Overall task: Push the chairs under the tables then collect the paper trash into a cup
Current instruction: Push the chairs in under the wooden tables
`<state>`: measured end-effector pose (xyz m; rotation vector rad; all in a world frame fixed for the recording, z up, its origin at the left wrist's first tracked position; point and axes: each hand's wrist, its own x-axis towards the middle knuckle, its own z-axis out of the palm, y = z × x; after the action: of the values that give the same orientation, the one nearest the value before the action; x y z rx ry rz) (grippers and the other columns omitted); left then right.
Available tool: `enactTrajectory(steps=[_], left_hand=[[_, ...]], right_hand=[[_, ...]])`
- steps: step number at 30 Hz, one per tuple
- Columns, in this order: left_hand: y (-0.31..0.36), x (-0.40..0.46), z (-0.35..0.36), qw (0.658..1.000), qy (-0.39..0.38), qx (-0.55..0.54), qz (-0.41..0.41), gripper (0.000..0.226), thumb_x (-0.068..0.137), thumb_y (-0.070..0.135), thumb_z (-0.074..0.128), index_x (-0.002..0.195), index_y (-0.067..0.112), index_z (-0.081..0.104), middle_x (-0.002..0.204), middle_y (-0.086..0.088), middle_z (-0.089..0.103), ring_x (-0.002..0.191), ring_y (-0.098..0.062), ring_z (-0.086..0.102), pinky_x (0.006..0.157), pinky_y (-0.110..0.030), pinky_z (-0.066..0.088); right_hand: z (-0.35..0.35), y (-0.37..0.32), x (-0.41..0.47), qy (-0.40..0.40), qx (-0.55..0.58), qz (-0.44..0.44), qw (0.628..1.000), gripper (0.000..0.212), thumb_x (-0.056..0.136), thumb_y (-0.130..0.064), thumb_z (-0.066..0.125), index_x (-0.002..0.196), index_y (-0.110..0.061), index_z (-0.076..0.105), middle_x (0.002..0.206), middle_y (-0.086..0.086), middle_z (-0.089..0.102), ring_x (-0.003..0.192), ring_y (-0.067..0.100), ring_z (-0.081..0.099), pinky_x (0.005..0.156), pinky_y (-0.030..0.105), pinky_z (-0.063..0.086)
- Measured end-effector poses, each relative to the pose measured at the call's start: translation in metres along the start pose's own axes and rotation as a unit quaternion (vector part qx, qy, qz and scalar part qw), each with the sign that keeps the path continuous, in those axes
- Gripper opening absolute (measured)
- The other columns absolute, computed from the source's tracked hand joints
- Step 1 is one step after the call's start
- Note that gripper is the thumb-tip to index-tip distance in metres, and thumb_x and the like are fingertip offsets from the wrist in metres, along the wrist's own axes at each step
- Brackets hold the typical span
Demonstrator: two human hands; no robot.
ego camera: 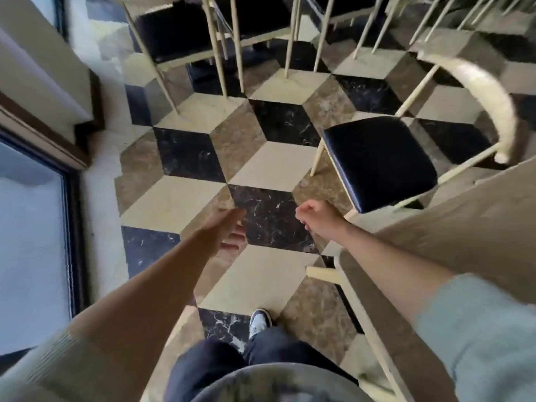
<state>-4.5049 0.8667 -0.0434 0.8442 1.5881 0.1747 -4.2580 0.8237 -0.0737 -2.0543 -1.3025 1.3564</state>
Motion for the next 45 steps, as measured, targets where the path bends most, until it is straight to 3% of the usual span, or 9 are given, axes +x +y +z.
enactTrajectory(steps=[4,7,16,20,24,30,37,42,45], left_hand=[[0.088,0.068,-0.01,0.999,-0.018,0.021,0.024,0.027,0.102,0.036,0.057,0.093,0.012,0.068,0.089,-0.011,0.074,0.08,-0.027,0.069,0.071,-0.036,0.054],[0.163,0.141,-0.013,0.997,-0.056,0.054,0.025,0.026,0.101,0.036,0.061,0.101,0.01,0.066,0.088,-0.012,0.071,0.075,-0.027,0.068,0.063,-0.034,0.052],[0.408,0.313,0.002,0.962,-0.2,0.181,0.051,0.021,0.105,0.033,0.056,0.104,0.013,0.064,0.093,-0.014,0.07,0.082,-0.031,0.067,0.079,-0.043,0.053],[0.52,0.37,0.064,0.932,-0.242,0.262,0.058,0.024,0.105,0.036,0.054,0.1,0.015,0.064,0.105,-0.016,0.073,0.093,-0.031,0.071,0.073,-0.041,0.055],[0.611,0.418,0.144,0.894,-0.29,0.336,0.062,0.029,0.106,0.039,0.048,0.116,0.015,0.061,0.107,-0.012,0.074,0.099,-0.029,0.072,0.078,-0.041,0.059],[0.734,0.467,0.291,0.84,-0.29,0.453,0.07,0.037,0.107,0.04,0.048,0.125,0.01,0.061,0.113,-0.015,0.071,0.102,-0.029,0.071,0.09,-0.047,0.06],[0.801,0.467,0.467,0.762,-0.343,0.543,0.087,0.036,0.105,0.038,0.051,0.121,0.007,0.06,0.115,-0.018,0.07,0.105,-0.034,0.069,0.101,-0.053,0.056],[0.823,0.48,0.588,0.668,-0.398,0.623,0.088,0.041,0.105,0.039,0.051,0.125,0.005,0.061,0.109,-0.016,0.071,0.094,-0.031,0.068,0.082,-0.043,0.054],[0.833,0.475,0.657,0.592,-0.409,0.682,0.13,0.045,0.102,0.046,0.053,0.122,0.007,0.065,0.102,-0.011,0.074,0.09,-0.027,0.071,0.077,-0.04,0.059]], right_hand=[[-0.036,-0.03,0.063,0.034,0.037,0.044,0.998,0.013,0.092,-0.03,0.063,0.1,-0.024,0.071,0.082,-0.009,0.07,0.075,0.011,0.065,0.062,0.025,0.047],[-0.067,-0.053,0.137,0.084,0.055,0.055,0.993,0.01,0.09,-0.028,0.061,0.088,-0.021,0.068,0.065,-0.012,0.063,0.064,0.007,0.059,0.055,0.023,0.042],[-0.188,-0.119,0.309,0.222,0.175,0.159,0.946,0.015,0.097,-0.019,0.064,0.108,-0.012,0.071,0.083,0.0,0.069,0.066,0.013,0.062,0.055,0.025,0.044],[-0.254,-0.115,0.37,0.277,0.199,0.183,0.922,0.016,0.097,-0.018,0.063,0.108,-0.01,0.071,0.08,-0.001,0.069,0.063,0.011,0.064,0.053,0.019,0.045],[-0.317,-0.084,0.438,0.302,0.283,0.212,0.885,0.011,0.096,-0.019,0.063,0.099,-0.012,0.071,0.08,0.005,0.069,0.066,0.017,0.063,0.057,0.03,0.047],[-0.433,-0.026,0.521,0.402,0.496,0.253,0.727,0.011,0.097,-0.02,0.063,0.086,-0.017,0.066,0.072,0.003,0.062,0.058,0.015,0.056,0.052,0.026,0.044],[-0.529,0.027,0.529,0.481,0.527,0.328,0.619,0.023,0.098,-0.033,0.059,0.105,-0.015,0.07,0.085,0.003,0.07,0.073,0.017,0.066,0.072,0.036,0.055],[-0.578,0.068,0.534,0.537,0.56,0.379,0.504,0.026,0.099,-0.03,0.056,0.097,-0.007,0.068,0.095,0.014,0.07,0.086,0.028,0.068,0.084,0.046,0.057],[-0.592,0.089,0.536,0.563,0.551,0.426,0.446,0.035,0.098,-0.038,0.055,0.092,-0.009,0.073,0.081,0.007,0.069,0.08,0.029,0.068,0.084,0.051,0.057]])
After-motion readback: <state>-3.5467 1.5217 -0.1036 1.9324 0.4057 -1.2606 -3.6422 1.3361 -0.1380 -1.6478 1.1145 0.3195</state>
